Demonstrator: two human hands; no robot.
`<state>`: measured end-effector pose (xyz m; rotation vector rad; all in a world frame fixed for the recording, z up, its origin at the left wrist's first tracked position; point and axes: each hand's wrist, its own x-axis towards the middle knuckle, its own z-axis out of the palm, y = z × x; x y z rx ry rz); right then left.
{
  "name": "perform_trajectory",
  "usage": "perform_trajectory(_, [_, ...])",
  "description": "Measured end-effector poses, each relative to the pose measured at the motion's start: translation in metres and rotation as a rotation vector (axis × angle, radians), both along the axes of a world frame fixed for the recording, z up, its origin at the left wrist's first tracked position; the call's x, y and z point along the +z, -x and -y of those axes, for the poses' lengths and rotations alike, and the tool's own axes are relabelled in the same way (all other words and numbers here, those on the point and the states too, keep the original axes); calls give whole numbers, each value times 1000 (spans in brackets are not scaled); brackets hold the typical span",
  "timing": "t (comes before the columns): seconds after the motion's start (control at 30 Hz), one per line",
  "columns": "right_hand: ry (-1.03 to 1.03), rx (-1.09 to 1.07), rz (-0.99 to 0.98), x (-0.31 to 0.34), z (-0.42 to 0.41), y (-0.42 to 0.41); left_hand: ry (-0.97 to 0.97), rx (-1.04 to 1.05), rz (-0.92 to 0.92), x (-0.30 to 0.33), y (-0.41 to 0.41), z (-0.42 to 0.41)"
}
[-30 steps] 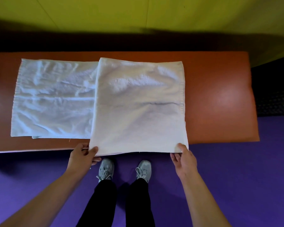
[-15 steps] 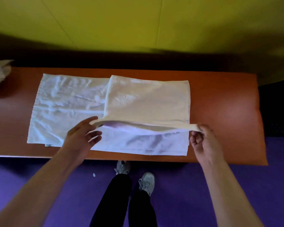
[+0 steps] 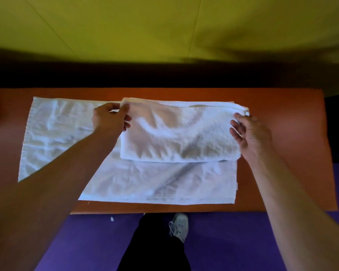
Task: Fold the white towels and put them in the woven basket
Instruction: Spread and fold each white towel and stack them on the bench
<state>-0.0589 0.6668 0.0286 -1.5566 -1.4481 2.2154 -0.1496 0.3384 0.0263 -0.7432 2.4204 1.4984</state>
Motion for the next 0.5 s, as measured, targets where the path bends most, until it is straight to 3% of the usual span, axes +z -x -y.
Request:
perform_trajectory(0.27, [-120, -4, 15, -31, -3, 17, 90, -73, 32, -38, 36, -2])
perform_trajectory(0.37, [-327, 111, 30, -34, 10, 18, 120, -158, 66, -45, 34, 5])
perform_trajectory(0.5, [-784, 557, 16, -32, 60, 10, 241, -271, 38, -41, 3, 26])
